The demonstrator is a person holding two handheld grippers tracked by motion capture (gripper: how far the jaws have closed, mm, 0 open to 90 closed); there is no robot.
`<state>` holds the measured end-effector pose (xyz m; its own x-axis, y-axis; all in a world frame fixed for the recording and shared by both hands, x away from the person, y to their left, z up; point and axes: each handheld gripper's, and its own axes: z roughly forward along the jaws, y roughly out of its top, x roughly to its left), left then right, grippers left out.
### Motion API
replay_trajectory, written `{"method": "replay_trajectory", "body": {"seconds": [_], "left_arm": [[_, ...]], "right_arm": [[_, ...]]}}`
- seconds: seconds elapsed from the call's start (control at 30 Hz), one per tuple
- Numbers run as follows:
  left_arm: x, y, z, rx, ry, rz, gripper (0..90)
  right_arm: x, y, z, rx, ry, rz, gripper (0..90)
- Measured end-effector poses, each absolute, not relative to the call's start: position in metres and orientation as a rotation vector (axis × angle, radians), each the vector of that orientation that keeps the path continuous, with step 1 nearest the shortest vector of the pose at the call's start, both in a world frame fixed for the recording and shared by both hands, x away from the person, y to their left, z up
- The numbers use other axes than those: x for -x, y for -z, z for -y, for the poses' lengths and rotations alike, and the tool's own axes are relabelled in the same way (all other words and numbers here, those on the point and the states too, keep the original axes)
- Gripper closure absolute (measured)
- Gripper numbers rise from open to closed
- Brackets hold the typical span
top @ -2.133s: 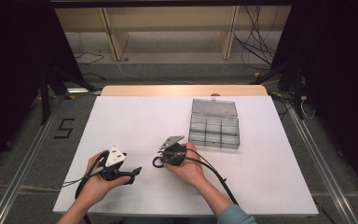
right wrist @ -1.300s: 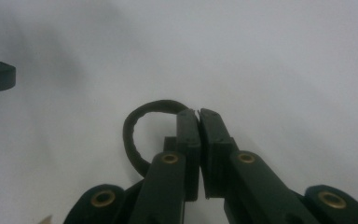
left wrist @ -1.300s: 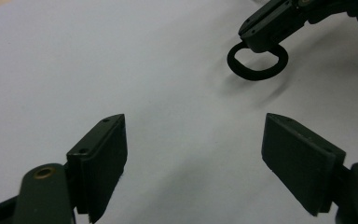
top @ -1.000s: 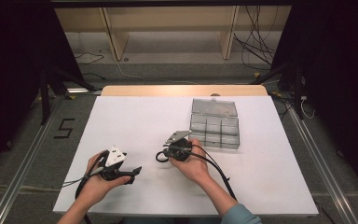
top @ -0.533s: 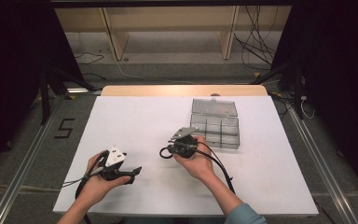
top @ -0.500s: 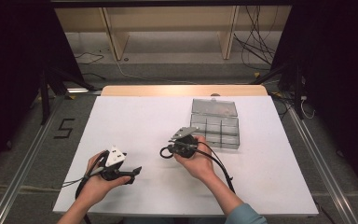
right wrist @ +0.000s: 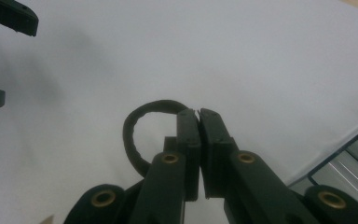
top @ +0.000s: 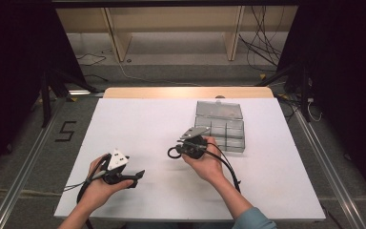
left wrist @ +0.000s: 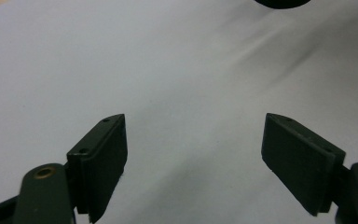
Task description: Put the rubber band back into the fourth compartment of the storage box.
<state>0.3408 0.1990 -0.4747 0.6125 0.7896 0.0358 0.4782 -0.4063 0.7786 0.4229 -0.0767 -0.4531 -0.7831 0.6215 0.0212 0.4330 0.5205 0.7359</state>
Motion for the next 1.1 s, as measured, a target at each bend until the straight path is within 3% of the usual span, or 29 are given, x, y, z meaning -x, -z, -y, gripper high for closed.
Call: {"method": "replay_trajectory", "body": {"seconds": [1.1], "left_arm": [[-0.341,0.475,-0.199,-2.077,-0.52,-0.996,22.3]], "right_arm": [[-0.436,0.435,0.111,-0.988,-1.124,-2.416,88.1]]}}
